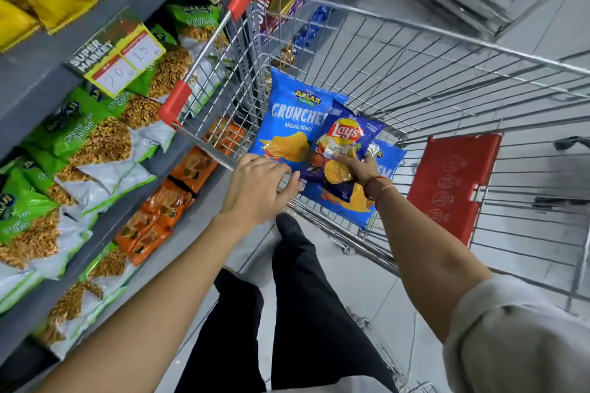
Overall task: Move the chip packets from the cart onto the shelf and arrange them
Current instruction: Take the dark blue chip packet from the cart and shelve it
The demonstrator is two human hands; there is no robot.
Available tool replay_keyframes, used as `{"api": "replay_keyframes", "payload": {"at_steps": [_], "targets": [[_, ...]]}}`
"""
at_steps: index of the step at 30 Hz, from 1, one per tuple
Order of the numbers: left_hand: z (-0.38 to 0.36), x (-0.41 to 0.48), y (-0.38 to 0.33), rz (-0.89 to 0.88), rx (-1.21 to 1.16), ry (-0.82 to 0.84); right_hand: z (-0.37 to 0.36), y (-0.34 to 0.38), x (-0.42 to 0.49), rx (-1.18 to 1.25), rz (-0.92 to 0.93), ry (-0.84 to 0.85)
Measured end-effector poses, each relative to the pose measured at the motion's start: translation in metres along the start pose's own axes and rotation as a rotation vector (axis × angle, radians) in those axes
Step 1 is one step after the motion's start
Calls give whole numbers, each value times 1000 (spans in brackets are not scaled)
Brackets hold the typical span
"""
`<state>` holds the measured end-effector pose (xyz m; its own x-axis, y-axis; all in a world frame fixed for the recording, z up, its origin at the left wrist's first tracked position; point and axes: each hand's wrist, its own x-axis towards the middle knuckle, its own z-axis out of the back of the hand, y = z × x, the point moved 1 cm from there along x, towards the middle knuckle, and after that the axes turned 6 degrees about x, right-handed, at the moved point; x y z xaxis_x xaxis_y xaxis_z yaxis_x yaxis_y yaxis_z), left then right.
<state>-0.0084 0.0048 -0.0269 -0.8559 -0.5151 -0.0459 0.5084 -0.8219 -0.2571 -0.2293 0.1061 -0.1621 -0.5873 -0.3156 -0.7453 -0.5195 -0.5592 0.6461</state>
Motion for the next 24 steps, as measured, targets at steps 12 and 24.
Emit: {"api": "replay_keyframes", "payload": {"at_steps": [12,24], "targets": [[123,-3,27,47,-93,15,-22,148,-126,264,357,158],[413,-154,67,240,159,-895,-149,336,-397,264,963,843]]}}
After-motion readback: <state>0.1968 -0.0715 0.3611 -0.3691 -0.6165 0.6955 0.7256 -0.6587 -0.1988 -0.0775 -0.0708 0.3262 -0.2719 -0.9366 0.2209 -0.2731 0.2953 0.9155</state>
